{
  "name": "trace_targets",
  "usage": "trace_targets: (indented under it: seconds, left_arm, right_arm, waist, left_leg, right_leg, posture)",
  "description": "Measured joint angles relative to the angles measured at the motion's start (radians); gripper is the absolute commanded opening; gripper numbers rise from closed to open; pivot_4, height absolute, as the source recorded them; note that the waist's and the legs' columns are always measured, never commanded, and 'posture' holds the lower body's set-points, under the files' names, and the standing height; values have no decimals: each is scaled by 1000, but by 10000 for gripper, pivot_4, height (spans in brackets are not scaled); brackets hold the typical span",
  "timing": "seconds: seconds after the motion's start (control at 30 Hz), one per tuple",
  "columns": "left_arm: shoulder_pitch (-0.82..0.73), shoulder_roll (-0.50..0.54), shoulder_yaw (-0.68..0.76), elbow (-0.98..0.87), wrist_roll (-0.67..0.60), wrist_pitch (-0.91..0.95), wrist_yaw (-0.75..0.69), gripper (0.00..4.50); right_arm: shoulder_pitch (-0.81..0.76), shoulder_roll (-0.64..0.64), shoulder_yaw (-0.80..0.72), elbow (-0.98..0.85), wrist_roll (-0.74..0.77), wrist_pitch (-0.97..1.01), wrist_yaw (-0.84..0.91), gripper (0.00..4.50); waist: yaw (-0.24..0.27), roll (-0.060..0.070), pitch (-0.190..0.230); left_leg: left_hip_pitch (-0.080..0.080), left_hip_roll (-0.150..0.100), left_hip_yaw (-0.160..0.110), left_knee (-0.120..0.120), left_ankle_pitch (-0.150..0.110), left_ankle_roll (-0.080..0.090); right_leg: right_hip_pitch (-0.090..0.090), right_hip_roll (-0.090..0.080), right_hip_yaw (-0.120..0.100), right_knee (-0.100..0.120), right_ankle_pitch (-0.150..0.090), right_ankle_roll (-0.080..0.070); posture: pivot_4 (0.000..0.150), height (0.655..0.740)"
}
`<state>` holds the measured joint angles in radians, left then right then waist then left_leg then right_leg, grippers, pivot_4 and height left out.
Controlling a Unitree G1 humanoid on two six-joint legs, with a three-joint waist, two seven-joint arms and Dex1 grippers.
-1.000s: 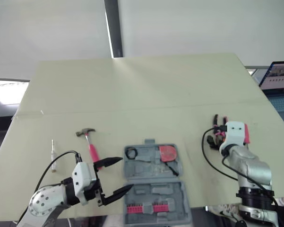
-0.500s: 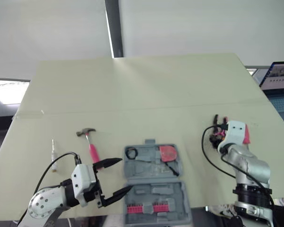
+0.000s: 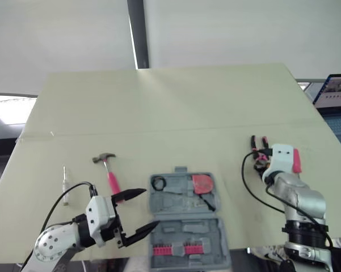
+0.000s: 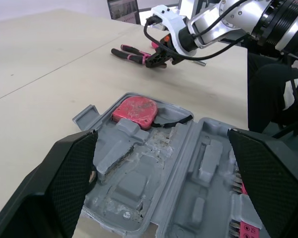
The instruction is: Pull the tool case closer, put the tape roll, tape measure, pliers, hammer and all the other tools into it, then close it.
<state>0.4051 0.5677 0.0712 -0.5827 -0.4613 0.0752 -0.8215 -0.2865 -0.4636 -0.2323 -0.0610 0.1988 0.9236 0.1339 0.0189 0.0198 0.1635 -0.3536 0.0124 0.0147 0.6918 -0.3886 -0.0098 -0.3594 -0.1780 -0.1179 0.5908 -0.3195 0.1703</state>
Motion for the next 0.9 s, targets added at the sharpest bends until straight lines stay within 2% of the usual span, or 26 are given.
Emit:
trace_targets:
  seconds: [0.1,0.23,0.37,0.5,0.67,0.9]
  left_arm:
    - [-1,5,35,9,-7,0,-5,45000]
    - [-5,24,56,14,-10,0,-25,45000]
    - [-1,46,77,28,-26,7,-56,45000]
    - [29,78,102,25,-54,23,-92,45000]
    - [76,101,174,16,-92,36,-117,45000]
    - [174,91,255,14,-94,15,-153,45000]
  right_arm:
    - [13,-121,72,-64,4,1,124,9588]
    - [16,-219,143,-151,42,5,277,9588]
    - [11,-419,264,-304,137,42,528,9588]
    - [-41,-545,342,-410,213,41,730,9588]
    - [-142,-596,441,-449,240,43,866,9588]
    - [-323,-550,621,-499,220,109,901,9588]
  waist:
    - [-3,0,0]
    - [-10,1,0]
    - [-11,1,1]
    - [-11,-3,3]
    - [-11,-5,4]
    - [-17,-6,5]
  left_leg:
    - [0,1,0,-1,0,0]
    - [0,1,1,-1,0,0]
    - [-1,1,0,-1,0,0]
    - [-1,1,-1,0,0,0]
    - [-1,1,-1,0,0,0]
    - [-1,2,-2,0,0,0]
  right_leg:
    - [0,1,0,0,0,0]
    - [-1,1,0,-1,0,0]
    - [0,1,0,-2,0,0]
    - [0,1,-1,-2,0,0]
    - [0,1,-1,-2,0,0]
    - [0,1,-2,-2,0,0]
  posture:
    - [1500,7373]
    - [1500,7373]
    - [1500,7373]
    - [1500,7373]
    - [1500,7373]
    - [1500,7373]
